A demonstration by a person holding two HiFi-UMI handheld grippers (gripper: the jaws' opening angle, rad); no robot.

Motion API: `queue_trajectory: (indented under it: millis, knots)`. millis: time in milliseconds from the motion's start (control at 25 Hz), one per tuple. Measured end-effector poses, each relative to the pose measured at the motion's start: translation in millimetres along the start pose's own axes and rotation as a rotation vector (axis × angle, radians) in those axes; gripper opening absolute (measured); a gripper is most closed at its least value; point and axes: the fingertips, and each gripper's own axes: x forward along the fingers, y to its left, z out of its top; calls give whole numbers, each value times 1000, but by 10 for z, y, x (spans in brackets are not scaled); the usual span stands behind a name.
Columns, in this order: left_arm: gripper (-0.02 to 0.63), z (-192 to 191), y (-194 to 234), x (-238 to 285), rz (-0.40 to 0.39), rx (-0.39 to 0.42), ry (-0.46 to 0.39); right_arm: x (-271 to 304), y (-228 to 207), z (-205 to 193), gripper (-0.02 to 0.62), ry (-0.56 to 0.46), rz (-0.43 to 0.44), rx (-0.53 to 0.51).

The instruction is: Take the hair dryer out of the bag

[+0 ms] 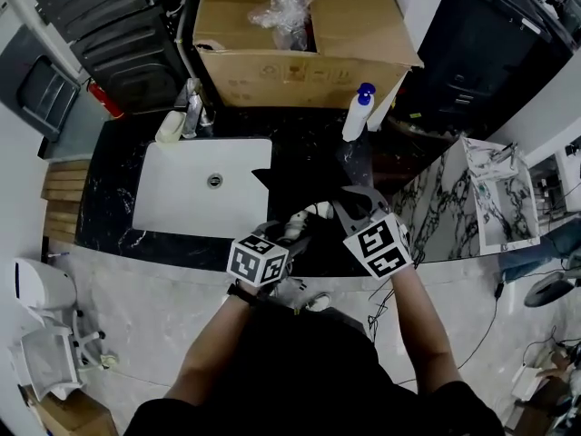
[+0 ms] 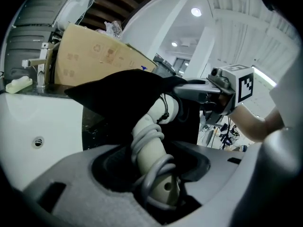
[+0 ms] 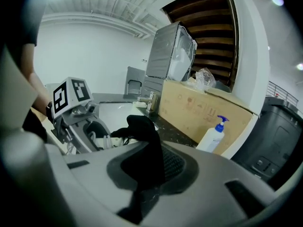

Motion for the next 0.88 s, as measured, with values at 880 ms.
queue_trajectory:
  millis: [880]
  knots:
    - [242, 48, -363, -143, -253, 53, -17, 42, -427, -142, 44, 128, 29, 27]
